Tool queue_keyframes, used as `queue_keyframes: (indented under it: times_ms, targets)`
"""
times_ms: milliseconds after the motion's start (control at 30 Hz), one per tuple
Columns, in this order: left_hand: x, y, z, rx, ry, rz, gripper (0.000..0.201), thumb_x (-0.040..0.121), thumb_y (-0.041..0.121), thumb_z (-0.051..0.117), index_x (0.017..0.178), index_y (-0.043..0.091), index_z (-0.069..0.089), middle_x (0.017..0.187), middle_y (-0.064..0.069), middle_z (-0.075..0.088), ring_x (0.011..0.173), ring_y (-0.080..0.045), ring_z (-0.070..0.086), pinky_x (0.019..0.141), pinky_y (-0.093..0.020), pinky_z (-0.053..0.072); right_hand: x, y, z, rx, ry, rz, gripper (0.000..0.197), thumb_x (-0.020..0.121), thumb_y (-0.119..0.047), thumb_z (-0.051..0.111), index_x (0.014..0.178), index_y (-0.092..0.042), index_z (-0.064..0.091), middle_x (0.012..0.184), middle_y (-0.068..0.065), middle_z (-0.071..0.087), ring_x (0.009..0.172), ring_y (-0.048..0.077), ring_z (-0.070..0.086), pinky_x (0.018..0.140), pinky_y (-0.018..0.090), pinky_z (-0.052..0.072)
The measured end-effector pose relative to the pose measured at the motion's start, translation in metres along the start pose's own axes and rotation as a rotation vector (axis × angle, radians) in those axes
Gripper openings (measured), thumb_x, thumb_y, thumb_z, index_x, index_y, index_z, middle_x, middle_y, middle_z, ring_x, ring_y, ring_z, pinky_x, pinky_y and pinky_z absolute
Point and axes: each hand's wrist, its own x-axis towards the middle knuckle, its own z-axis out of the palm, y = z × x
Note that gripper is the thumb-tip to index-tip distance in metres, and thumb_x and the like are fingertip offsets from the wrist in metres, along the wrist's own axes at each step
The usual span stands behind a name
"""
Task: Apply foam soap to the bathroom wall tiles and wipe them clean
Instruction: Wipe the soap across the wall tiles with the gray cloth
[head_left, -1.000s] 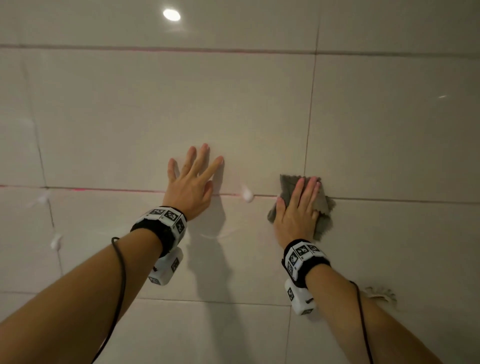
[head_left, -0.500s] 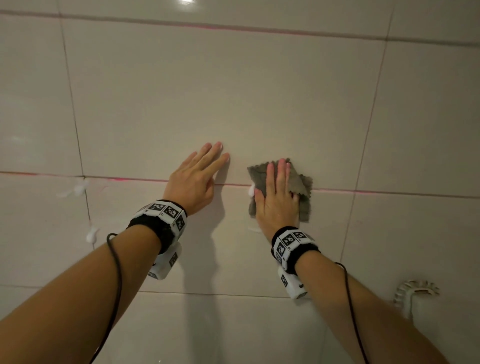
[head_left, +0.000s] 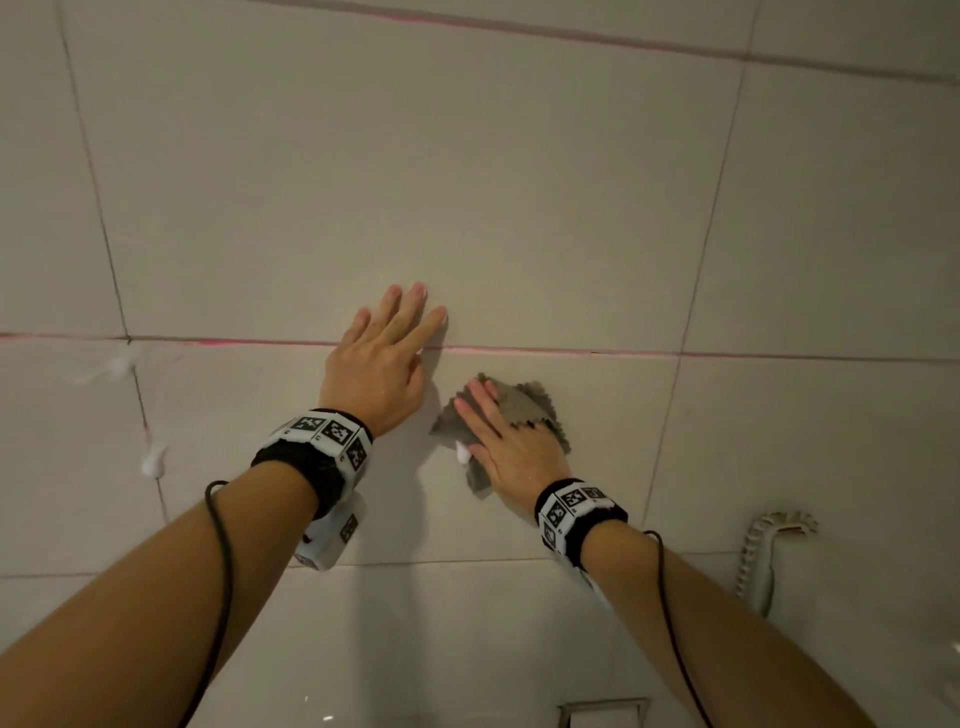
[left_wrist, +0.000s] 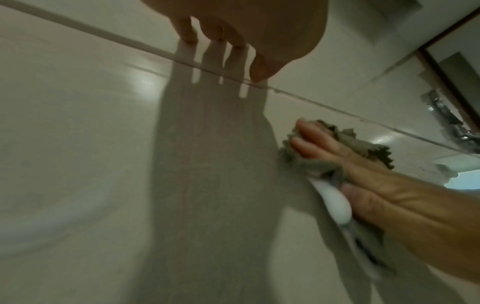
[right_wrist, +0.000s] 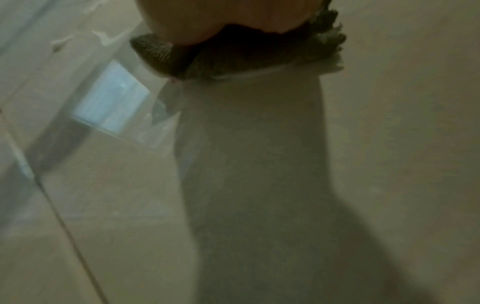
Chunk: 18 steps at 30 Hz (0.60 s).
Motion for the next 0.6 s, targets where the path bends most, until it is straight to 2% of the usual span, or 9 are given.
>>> queue_keyframes:
  times_ms: [100,167,233,300,400,500,600]
  targets:
    - [0.007,0.019,0.007,0.021,-0.001,-0.013,0.064,0.088,0.023,0.04,0.152,0.024,0.042,0.162,-0.004,0.033,0.15,-0.031,0.029,0.118,-0.056,0.029,-0.005,0.031,-0.015,0.065,-0.013,0.123,0.063,0.1,-0.034,0.034,0.156,-0.019,0.011,0.162,0.0,-0.014,0.144,0.025,0.034,0.079,0.043,0.057]
    - [0.013,0.032,0.012,0.041,0.002,-0.017,0.064,0.088,0.022,0.043,0.152,0.025,0.042,0.162,-0.004,0.033,0.15,-0.031,0.03,0.117,-0.057,0.03,-0.006,0.052,-0.026,0.117,0.002,0.183,0.061,0.103,-0.028,0.034,0.157,-0.021,0.008,0.162,-0.001,-0.018,0.15,0.025,0.018,0.09,0.049,0.052]
    - [0.021,0.045,0.016,0.063,0.003,-0.013,0.062,0.089,0.023,0.042,0.151,0.026,0.041,0.163,-0.004,0.033,0.15,-0.032,0.03,0.117,-0.058,0.03,-0.005,0.074,-0.039,0.143,0.053,0.24,0.061,0.103,-0.023,0.04,0.158,-0.02,0.013,0.164,0.0,-0.012,0.152,0.02,0.0,0.101,0.052,0.044]
    - [0.028,0.057,0.019,0.079,0.005,-0.015,0.061,0.089,0.026,0.041,0.151,0.027,0.041,0.163,-0.004,0.032,0.15,-0.032,0.029,0.116,-0.06,0.03,-0.006,0.095,-0.051,0.126,0.08,0.282,0.063,0.101,-0.022,0.044,0.158,-0.017,0.017,0.166,0.004,-0.003,0.152,0.022,-0.002,0.11,0.053,0.037]
    - [0.036,0.074,0.025,0.095,-0.006,-0.041,0.063,0.089,0.029,0.041,0.152,0.028,0.038,0.164,-0.004,0.028,0.151,-0.032,0.025,0.116,-0.064,0.026,-0.018,0.123,-0.06,0.101,0.068,0.329,0.062,0.101,-0.03,0.03,0.158,-0.018,0.01,0.165,0.004,-0.008,0.151,0.021,-0.011,0.116,0.055,0.021]
    - [0.038,0.084,0.029,0.123,-0.016,-0.062,0.064,0.09,0.03,0.04,0.154,0.029,0.034,0.166,-0.005,0.024,0.152,-0.033,0.021,0.115,-0.067,0.023,-0.04,0.146,-0.051,0.124,0.095,0.394,0.058,0.103,-0.04,0.017,0.157,-0.029,-0.001,0.161,-0.008,-0.024,0.149,0.013,-0.023,0.116,0.053,-0.001]
    - [0.037,0.082,0.032,0.151,-0.025,-0.059,0.064,0.093,0.031,0.041,0.156,0.03,0.031,0.166,-0.004,0.022,0.153,-0.031,0.019,0.115,-0.068,0.021,-0.062,0.162,-0.037,0.136,0.126,0.443,0.058,0.102,-0.046,0.016,0.155,-0.035,-0.005,0.158,-0.012,-0.029,0.147,0.01,-0.027,0.111,0.053,-0.006]
